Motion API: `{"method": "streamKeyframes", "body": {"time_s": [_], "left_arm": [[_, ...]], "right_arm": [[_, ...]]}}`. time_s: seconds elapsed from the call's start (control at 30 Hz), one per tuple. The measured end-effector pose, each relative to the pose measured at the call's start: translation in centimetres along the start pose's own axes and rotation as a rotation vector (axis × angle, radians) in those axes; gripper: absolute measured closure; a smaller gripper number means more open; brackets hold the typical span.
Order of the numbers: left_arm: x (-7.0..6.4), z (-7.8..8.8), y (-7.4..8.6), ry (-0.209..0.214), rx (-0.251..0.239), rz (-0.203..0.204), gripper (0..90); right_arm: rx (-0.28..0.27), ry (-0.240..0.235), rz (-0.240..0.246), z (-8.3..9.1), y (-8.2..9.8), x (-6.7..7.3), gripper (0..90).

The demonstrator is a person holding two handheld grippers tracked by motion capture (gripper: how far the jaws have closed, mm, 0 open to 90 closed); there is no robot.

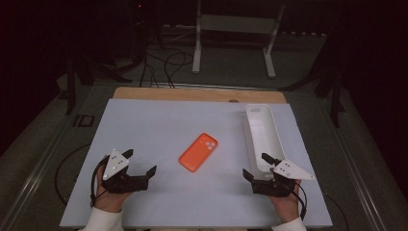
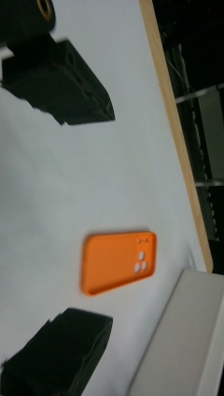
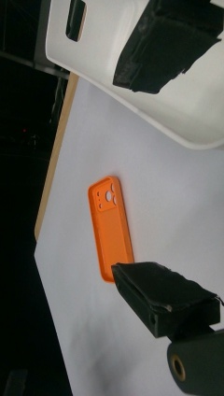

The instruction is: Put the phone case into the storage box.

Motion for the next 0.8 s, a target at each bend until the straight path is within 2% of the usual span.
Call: {"method": "streamKeyframes", "body": {"time_s": [0.17,0.23,0.43,0.53,0.67,0.8], "left_arm": [[0.8,1.0,1.6,0.002,-0.013,-0.012,0.3],[1.1,1.3,1.9,0.003,-0.024,-0.001,0.2],[1.9,1.9,2.1,-0.011,-0.068,0.019,0.2],[2.3,1.9,2.1,-0.017,-0.076,0.032,0.3],[2.5,1.9,2.1,-0.020,-0.076,0.041,0.3],[2.6,2.0,2.1,-0.023,-0.078,0.049,0.3]], "right_arm": [[-0.003,-0.002,0.005,0.0,0.1,-0.1,8.9],[-0.003,-0.002,0.012,0.0,0.2,-0.2,8.9],[-0.011,-0.005,0.005,0.0,0.6,-0.6,8.9],[-0.023,-0.012,-0.008,0.0,0.8,-0.7,8.9],[-0.031,0.011,0.008,0.2,0.7,-0.8,8.9],[-0.026,0.007,0.010,0.3,0.8,-0.8,8.9]]}}
Point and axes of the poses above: each handheld gripper's, and its own axes: z roughly backward along the jaws, y roughly out of its underside, x roughly to its left, the point moved 9 cm from there along -z, roughly forward along the jaws, and after that the axes turned 13 degrees about z, right-handed, at the moved point
